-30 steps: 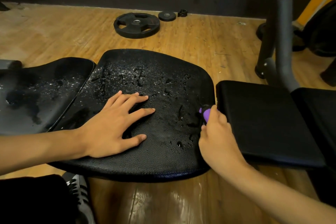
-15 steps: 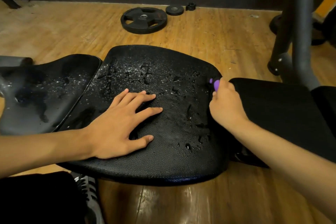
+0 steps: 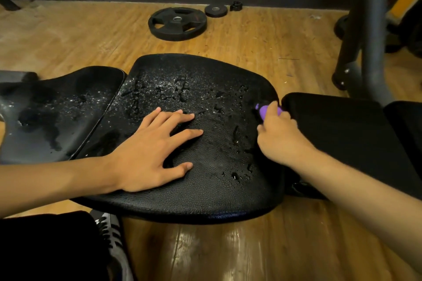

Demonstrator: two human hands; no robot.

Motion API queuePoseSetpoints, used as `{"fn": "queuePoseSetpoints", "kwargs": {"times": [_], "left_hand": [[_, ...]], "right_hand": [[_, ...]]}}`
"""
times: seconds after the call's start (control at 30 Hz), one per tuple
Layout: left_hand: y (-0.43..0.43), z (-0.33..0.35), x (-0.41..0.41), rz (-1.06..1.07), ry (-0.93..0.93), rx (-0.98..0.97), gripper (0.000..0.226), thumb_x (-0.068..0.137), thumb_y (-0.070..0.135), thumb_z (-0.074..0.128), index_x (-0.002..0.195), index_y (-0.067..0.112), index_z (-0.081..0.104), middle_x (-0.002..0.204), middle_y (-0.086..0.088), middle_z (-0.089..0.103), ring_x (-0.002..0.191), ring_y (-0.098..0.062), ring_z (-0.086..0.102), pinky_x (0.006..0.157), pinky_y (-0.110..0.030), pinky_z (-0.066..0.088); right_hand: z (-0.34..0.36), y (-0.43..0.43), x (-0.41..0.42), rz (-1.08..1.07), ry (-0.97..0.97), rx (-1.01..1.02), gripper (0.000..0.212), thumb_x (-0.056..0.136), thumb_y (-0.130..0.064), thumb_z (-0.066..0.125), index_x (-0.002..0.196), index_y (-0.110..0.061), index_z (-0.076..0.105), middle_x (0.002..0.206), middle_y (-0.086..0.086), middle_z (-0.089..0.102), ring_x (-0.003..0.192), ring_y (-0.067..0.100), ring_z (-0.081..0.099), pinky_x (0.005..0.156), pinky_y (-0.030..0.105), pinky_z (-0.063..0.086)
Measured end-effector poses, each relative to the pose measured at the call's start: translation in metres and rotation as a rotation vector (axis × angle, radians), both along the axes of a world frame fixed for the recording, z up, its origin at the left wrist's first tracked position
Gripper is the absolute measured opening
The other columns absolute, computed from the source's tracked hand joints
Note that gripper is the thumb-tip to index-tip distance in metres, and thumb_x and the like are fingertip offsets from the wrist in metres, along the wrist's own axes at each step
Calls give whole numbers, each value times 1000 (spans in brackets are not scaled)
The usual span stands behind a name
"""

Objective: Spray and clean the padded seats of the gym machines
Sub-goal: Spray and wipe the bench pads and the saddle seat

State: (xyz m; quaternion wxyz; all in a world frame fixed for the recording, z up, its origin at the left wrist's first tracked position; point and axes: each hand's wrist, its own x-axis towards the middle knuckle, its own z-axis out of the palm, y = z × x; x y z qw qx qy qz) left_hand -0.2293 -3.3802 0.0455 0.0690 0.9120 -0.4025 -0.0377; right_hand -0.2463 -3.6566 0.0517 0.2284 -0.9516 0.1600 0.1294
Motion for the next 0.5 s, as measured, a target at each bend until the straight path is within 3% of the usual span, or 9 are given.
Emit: {"fn": "queuePoseSetpoints", "kwargs": {"times": [0.3,0.5], "left_hand": [[-1,0,-2,1,-23,30,72,91,70,35,155,36,37,163,1,26,154,-21,16,127,-51,5],[-2,0,-2,4,-11,11,72,91,70,36,154,35,38,162,1,27,154,-21,17,126,-54,7]], "right_hand": [[3,23,-106,91,79,48,71,107,-28,32,157,-10,-15,165,12,-9,152,27,-2,122,30,8],[-14,20,-71,41,-89,38,60,108,-22,33,158,-3,5,164,22,-3,153,32,-2,125,34,4]]}}
